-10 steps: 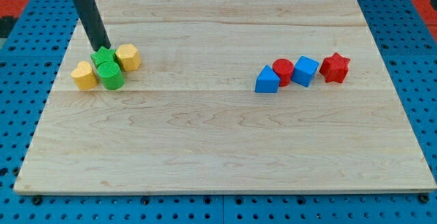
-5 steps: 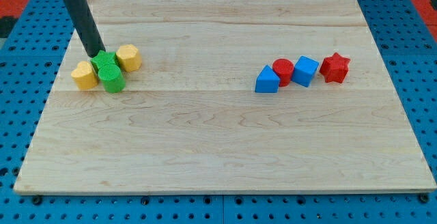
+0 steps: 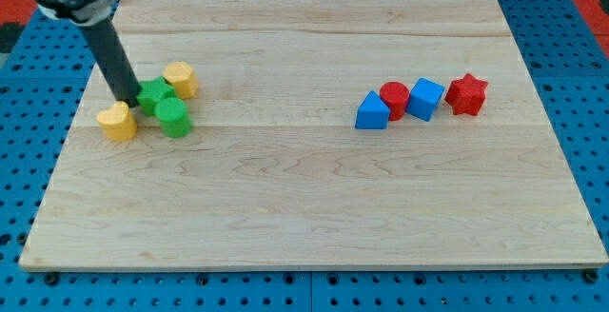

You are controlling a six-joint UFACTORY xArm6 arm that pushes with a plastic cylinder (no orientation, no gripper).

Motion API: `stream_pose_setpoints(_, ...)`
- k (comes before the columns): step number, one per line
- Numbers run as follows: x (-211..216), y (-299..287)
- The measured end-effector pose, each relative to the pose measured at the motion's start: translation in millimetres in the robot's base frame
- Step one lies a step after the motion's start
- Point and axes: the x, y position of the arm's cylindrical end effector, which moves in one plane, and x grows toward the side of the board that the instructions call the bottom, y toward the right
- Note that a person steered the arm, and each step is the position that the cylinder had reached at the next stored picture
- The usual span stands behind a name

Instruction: Slide the green circle to the bottom right

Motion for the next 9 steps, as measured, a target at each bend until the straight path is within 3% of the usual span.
stream_pose_setpoints(2,44,32)
stream_pose_setpoints(4,37,18)
stream_pose_setpoints(5,23,42)
stream_pose_setpoints(8,107,332)
stream_pose_setpoints(9,114,330)
